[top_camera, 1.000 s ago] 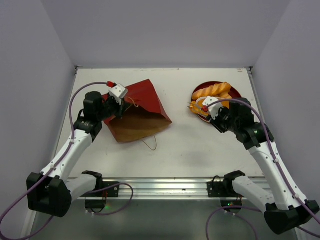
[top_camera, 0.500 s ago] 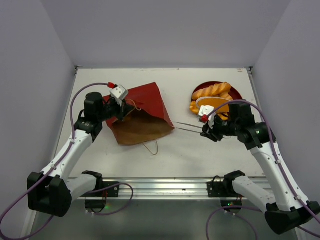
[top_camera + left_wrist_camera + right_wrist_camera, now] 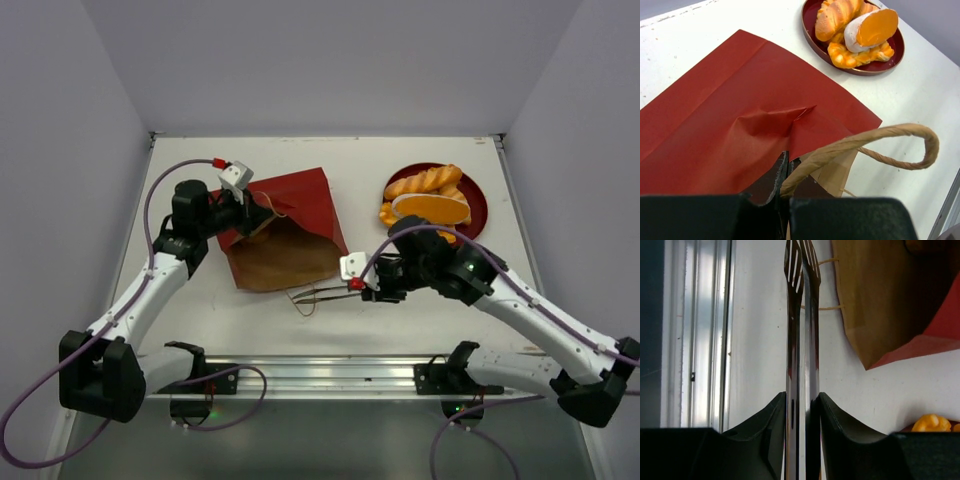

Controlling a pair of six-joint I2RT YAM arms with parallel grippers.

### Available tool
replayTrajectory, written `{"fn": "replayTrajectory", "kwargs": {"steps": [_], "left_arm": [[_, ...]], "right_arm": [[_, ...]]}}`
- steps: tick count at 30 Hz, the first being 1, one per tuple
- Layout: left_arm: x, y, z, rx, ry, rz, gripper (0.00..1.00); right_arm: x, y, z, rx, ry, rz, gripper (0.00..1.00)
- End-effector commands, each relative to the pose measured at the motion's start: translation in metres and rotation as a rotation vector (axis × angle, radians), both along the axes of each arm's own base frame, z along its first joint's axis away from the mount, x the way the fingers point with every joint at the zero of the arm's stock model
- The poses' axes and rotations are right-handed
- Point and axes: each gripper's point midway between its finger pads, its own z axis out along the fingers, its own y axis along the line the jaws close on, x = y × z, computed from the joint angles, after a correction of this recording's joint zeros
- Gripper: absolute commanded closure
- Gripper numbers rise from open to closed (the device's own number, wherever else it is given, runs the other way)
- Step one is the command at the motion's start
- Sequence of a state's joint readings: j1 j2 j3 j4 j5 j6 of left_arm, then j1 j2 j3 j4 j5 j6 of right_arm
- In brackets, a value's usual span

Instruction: Take the fake bread out of the paper bag

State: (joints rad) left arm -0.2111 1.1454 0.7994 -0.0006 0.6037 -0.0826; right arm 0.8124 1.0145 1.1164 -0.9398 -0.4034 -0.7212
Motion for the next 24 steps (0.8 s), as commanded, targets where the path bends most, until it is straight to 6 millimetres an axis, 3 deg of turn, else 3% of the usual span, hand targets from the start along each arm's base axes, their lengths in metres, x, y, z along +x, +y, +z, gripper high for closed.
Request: {"fn": "replayTrajectory", "kwargs": {"steps": [1,4,5,6,12,15,24], "left_arm": [[0.014,-0.006,0.028,-0.060,-0.037,0.026,1.00],[0.017,-0.005,0.028,-0.056,-0.038,0.033,1.00],[0.017,-0.005,0.029,-0.054,-0.042,0.034,1.00],[0.017,-0.004,0.029,-0.052,-0.046,0.034,1.00],[0.020,-0.001,0.030,-0.029,-0.063,0.045,1.00],[0.019,0.000,0.029,-0.025,-0.070,0.050,1.00],[0.018,0.004,0.030,-0.017,-0.106,0.066,1.00]], "right_arm": [[0.030,0.033,0.015,-0.005,-0.161,-0.067,0.66],[0.063,0.058,-0.001,-0.119,-0.281,-0.150,0.67],[0.062,0.065,0.007,-0.091,-0.296,-0.142,0.67],[0.077,0.074,-0.001,-0.129,-0.338,-0.173,0.67],[0.105,0.120,-0.001,-0.161,-0.453,-0.198,0.68],[0.117,0.132,0.000,-0.165,-0.495,-0.214,0.68],[0.142,0.149,-0.039,-0.271,-0.564,-0.239,0.66]]}}
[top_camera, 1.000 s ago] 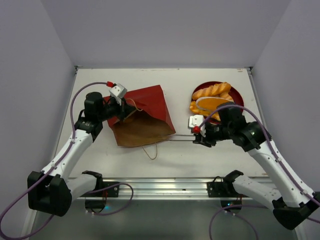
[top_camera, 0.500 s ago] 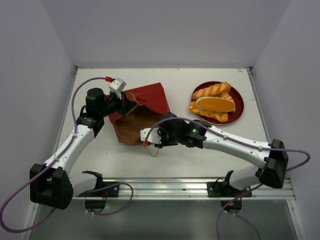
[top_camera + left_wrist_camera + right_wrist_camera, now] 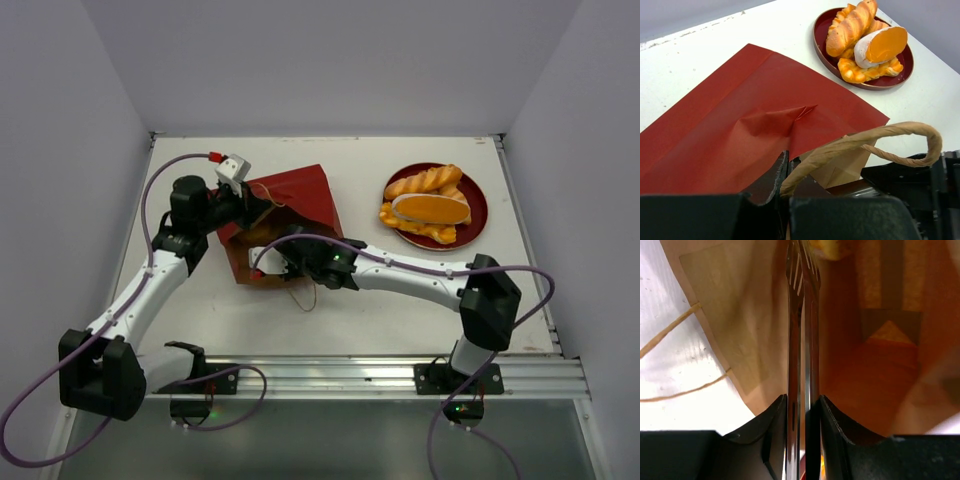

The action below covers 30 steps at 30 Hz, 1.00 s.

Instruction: Take the fake bread out of the paper bag

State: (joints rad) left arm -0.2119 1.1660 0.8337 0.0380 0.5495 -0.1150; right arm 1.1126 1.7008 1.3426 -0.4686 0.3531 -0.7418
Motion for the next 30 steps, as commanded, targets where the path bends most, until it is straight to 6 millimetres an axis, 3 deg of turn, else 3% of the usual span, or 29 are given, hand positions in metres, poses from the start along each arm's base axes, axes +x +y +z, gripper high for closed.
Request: {"fn": "replayTrajectory", "kwargs": {"steps": [1,30], "left_arm": [[0.003,0.002,0.015,0.008,-0.076,0.013,1.00],[0.001,0.004,0.012,0.020,-0.069,0.018,1.00]], "right_arm": [[0.018,0.017,0.019,0.042,-0.095,-0.021,0.66],[0.031,0.034,0.006,0.002,-0.138,-0.031,0.59]]}}
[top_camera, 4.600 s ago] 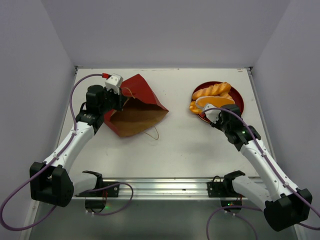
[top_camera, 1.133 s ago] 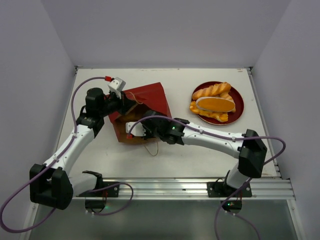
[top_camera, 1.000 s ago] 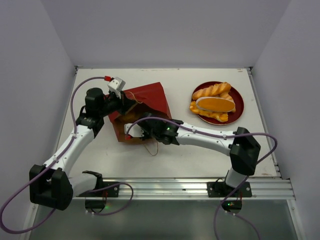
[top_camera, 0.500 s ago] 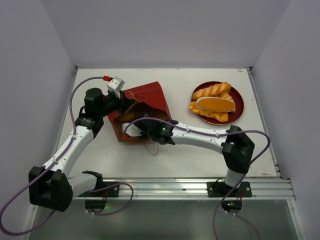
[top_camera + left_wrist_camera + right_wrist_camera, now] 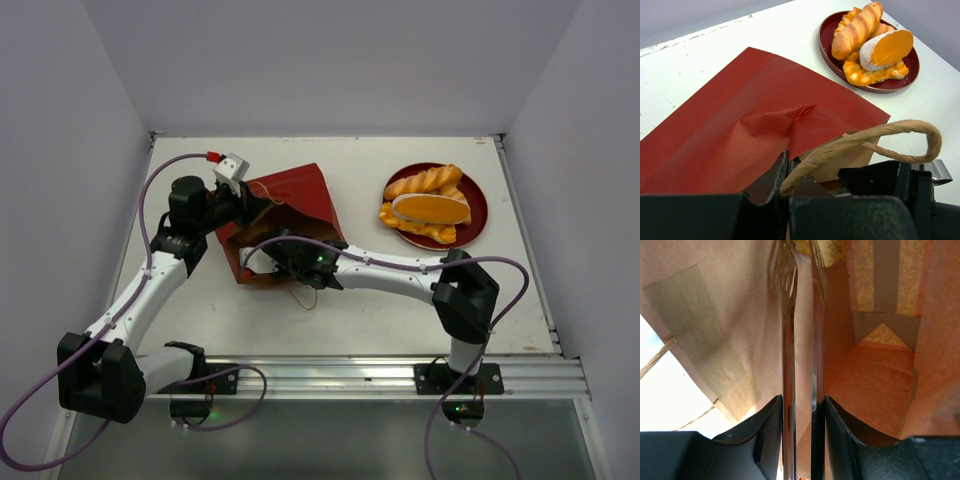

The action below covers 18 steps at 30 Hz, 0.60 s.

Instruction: Take the fake bread out of the paper bag

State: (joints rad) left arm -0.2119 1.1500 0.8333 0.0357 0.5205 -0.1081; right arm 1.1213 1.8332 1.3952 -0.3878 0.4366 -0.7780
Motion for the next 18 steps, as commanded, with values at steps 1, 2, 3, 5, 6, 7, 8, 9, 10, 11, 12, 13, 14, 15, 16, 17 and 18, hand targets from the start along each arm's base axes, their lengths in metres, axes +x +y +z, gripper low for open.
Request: {"fn": "replayTrajectory", "kwargs": {"steps": [1,2,3,5,6,7,8,9,10,11,12,13,14,15,16,17,18], "left_arm": [[-0.0010,-0.0009,0.0086,0.009,-0.050,-0.009,1.00],[-0.0007,-0.0003,0.0086,0.010,-0.051,-0.008,1.00],[-0.0010,-0.0008,0.0086,0.010,-0.051,-0.009,1.00],[-0.0011,-0.0005,0.0092,0.009,-0.052,-0.009,1.00],[-0.0014,-0.0010,0.0092,0.009,-0.052,-0.011,1.00],[-0.0012,-0.0010,0.0099,0.009,-0.054,-0.011,1.00],[-0.0013,-0.0007,0.0092,0.009,-0.052,-0.011,1.00],[-0.0013,-0.0007,0.0092,0.009,-0.052,-0.011,1.00],[-0.0015,-0.0012,0.0092,0.009,-0.052,-0.012,1.00],[-0.0013,-0.0007,0.0092,0.009,-0.052,-0.011,1.00],[-0.0015,-0.0012,0.0092,0.009,-0.052,-0.012,1.00],[-0.0021,-0.0012,0.0103,0.009,-0.056,-0.014,1.00],[-0.0014,-0.0006,0.0097,0.010,-0.054,-0.011,1.00],[-0.0018,-0.0010,0.0090,0.010,-0.053,-0.013,1.00],[-0.0019,-0.0013,0.0098,0.009,-0.054,-0.014,1.00],[-0.0019,-0.0013,0.0098,0.008,-0.053,-0.014,1.00],[-0.0019,-0.0013,0.0098,0.008,-0.053,-0.014,1.00]], "right_arm": [[0.0103,0.0132,0.0244,0.048,-0.065,-0.008,0.59],[0.0099,0.0131,0.0224,0.045,-0.061,-0.008,0.59],[0.0100,0.0143,0.0229,0.049,-0.060,-0.006,0.59],[0.0105,0.0143,0.0219,0.046,-0.061,-0.008,0.59],[0.0108,0.0150,0.0206,0.045,-0.061,-0.008,0.58],[0.0117,0.0148,0.0215,0.043,-0.066,-0.012,0.59],[0.0116,0.0158,0.0214,0.044,-0.066,-0.012,0.58],[0.0118,0.0162,0.0206,0.043,-0.065,-0.012,0.58],[0.0129,0.0165,0.0217,0.047,-0.067,-0.017,0.58],[0.0133,0.0164,0.0225,0.046,-0.070,-0.018,0.58],[0.0137,0.0172,0.0232,0.050,-0.071,-0.019,0.58],[0.0138,0.0169,0.0224,0.047,-0.070,-0.020,0.58],[0.0141,0.0170,0.0224,0.046,-0.071,-0.021,0.58],[0.0147,0.0173,0.0220,0.045,-0.073,-0.023,0.58],[0.0151,0.0176,0.0199,0.040,-0.073,-0.023,0.58],[0.0156,0.0176,0.0186,0.036,-0.074,-0.025,0.58],[0.0160,0.0178,0.0168,0.032,-0.074,-0.025,0.58]]}}
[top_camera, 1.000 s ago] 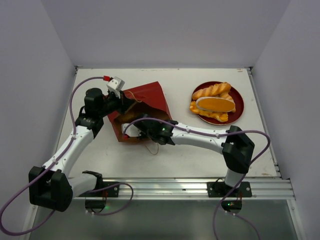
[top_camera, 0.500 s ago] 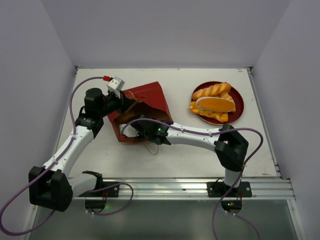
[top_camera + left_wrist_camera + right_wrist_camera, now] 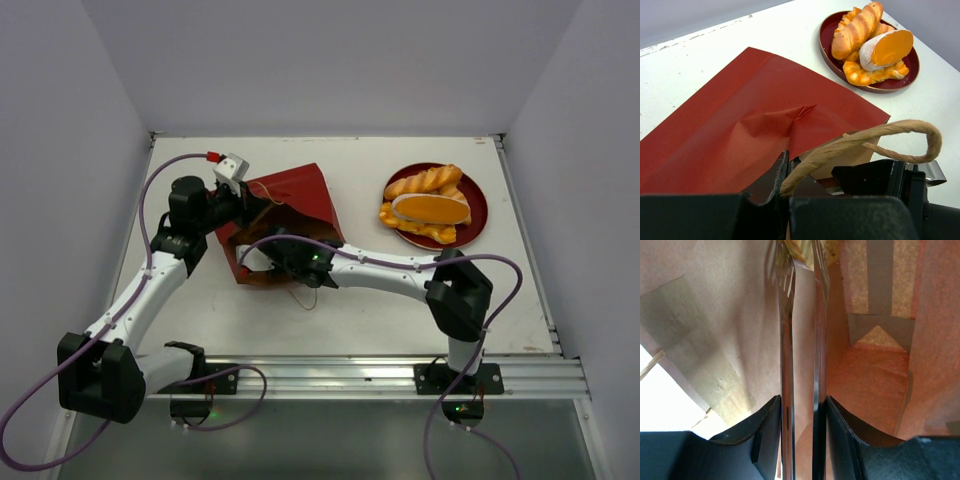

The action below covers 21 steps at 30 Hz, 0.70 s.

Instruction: Take the fake bread out of the paper bag

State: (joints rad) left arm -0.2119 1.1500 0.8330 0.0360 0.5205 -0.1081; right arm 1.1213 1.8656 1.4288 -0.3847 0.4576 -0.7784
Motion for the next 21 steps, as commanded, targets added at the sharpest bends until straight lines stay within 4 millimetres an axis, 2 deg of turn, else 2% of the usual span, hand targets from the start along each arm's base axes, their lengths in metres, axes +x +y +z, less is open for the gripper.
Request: {"fn": "replayTrajectory", "kwargs": {"steps": [1,10,13,15,16,19,21], "left_arm": [[-0.002,-0.001,0.010,0.009,-0.054,-0.014,1.00],[-0.002,-0.001,0.009,0.009,-0.051,-0.016,1.00],[-0.002,-0.001,0.009,0.009,-0.050,-0.016,1.00],[-0.002,-0.001,0.010,0.010,-0.054,-0.016,1.00],[-0.002,-0.001,0.010,0.010,-0.054,-0.016,1.00],[-0.002,-0.001,0.010,0.009,-0.053,-0.014,1.00],[-0.002,-0.001,0.010,0.011,-0.054,-0.013,1.00]], "right_arm": [[0.010,0.013,0.014,0.029,-0.054,-0.012,0.58],[0.013,0.014,0.002,0.007,-0.049,-0.024,0.59],[0.013,0.014,0.001,0.005,-0.048,-0.026,0.62],[0.013,0.014,0.001,0.008,-0.045,-0.028,0.70],[0.012,0.013,0.001,0.009,-0.042,-0.027,0.79],[0.013,0.011,0.007,0.027,-0.040,-0.032,0.93],[0.012,0.008,0.013,0.042,-0.040,-0.033,0.99]]}}
